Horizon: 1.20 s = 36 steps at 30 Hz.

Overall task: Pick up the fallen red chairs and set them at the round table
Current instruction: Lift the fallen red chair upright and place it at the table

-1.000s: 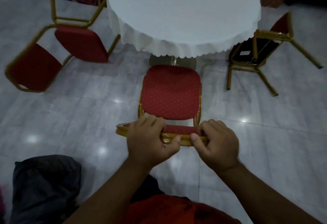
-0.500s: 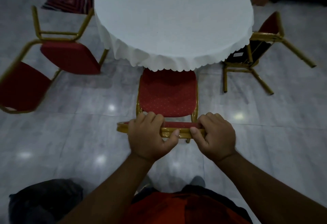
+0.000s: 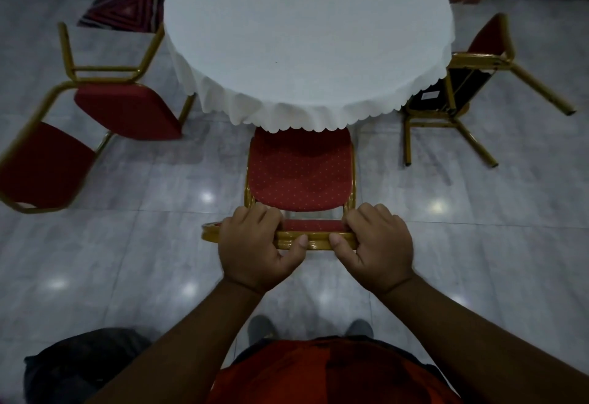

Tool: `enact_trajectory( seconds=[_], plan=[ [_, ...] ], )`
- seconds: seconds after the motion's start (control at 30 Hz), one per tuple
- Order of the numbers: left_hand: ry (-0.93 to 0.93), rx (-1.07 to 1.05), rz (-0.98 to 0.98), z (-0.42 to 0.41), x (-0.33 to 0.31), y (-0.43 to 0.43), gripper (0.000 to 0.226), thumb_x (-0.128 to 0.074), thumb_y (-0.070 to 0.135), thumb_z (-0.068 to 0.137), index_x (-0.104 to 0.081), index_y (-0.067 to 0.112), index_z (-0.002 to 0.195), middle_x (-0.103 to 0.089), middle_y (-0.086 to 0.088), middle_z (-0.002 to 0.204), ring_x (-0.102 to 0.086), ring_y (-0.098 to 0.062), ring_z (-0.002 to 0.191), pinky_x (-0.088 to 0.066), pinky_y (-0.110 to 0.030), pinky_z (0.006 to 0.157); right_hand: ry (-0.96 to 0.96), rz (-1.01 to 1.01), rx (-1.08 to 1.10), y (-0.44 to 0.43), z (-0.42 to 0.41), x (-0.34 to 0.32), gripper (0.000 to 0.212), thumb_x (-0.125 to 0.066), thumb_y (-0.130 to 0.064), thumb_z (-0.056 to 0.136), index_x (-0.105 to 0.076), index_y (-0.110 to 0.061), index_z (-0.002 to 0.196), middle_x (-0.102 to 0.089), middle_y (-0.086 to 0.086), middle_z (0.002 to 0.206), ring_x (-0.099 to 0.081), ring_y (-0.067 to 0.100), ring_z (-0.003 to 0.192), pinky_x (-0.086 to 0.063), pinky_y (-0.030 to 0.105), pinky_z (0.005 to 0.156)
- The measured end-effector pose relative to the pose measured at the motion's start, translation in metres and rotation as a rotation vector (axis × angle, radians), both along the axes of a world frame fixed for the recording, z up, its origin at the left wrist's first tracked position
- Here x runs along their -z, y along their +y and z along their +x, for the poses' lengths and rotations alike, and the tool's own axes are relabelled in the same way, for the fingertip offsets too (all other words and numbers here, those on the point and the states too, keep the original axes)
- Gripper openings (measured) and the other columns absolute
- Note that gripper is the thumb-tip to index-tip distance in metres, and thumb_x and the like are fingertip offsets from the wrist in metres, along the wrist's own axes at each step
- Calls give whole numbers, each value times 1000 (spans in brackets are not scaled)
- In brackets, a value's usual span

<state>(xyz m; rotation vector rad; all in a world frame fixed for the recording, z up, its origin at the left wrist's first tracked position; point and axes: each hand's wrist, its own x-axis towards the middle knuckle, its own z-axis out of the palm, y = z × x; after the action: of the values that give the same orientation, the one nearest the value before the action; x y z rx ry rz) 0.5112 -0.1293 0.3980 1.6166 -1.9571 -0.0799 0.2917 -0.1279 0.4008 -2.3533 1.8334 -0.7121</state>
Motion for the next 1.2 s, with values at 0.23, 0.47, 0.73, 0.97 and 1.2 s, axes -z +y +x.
enact_trajectory(
  seconds=[0.23, 0.47, 0.73, 0.97, 1.2],
  plan=[
    [-4, 15, -16, 2, 1, -1, 49, -46, 64, 84, -57, 18, 73, -51, 3, 72, -46, -20, 67, -37, -36, 61, -5, 6, 21, 11, 7, -3, 34, -37, -45, 98, -58, -21, 87, -52, -5, 84, -44, 18, 79, -34, 36, 69],
    [7, 14, 3, 1, -1, 0, 45, -48, 62, 84, -56, 19, 74, -50, 4, 71, -44, -18, 67, -34, -33, 61, -56, 50, 48, 6, 6, -3, 34, -39, -49, 95, -56, -23, 80, -49, -10, 79, -42, 14, 76, -32, 34, 68],
    [54, 63, 120, 6, -10, 4, 41, -48, 63, 85, -52, 24, 75, -45, 12, 73, -41, -14, 69, -38, -36, 64, -47, 99, 67, 10, 8, -8, 33, -38, -51, 96, -55, -25, 83, -47, -11, 83, -40, 12, 80, -33, 34, 71],
    [77, 147, 451, -7, -40, -14, 34, -46, 65, 82, -51, 32, 75, -51, 12, 70, -50, -7, 69, -48, -37, 64, -113, 222, 137, 14, 0, -15, 37, -40, -64, 93, -52, -29, 93, -45, -14, 91, -39, 8, 86, -32, 30, 79],
    [-153, 407, 569, -94, -58, -34, 38, -42, 64, 89, -59, 31, 100, -54, 12, 95, -52, -13, 88, -51, -40, 79, -94, 307, 383, 37, -52, -8, 54, -38, -75, 90, -56, -30, 113, -58, -13, 109, -51, 10, 101, -41, 32, 90]
  ],
)
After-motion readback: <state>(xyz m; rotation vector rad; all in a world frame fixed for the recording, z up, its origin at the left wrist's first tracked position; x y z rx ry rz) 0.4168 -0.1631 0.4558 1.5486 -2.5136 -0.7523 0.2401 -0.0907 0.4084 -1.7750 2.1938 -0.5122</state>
